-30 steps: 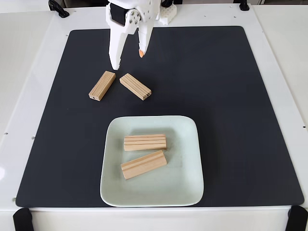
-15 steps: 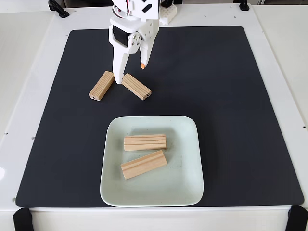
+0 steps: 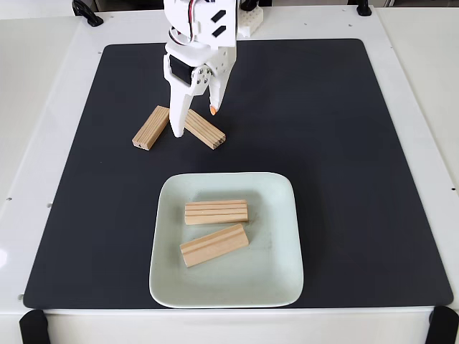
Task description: Pick up the wooden block and place them on the plate.
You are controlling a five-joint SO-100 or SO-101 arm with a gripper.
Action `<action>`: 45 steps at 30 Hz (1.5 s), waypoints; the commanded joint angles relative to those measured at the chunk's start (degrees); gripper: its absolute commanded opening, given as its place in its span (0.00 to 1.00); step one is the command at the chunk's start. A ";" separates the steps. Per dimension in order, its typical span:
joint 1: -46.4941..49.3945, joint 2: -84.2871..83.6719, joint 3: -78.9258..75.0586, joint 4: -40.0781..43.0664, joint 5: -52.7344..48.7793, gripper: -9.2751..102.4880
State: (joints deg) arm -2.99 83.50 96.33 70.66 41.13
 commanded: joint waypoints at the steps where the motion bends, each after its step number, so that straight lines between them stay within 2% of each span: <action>1: 0.09 -0.09 -0.97 -0.44 0.09 0.38; 29: -0.18 -4.57 -0.09 -6.06 0.09 0.37; 37: 0.18 -5.54 -0.09 -5.98 0.09 0.21; 45: 0.18 -5.62 -0.09 -5.98 0.09 0.10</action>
State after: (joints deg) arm -2.55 77.78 96.33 64.69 41.13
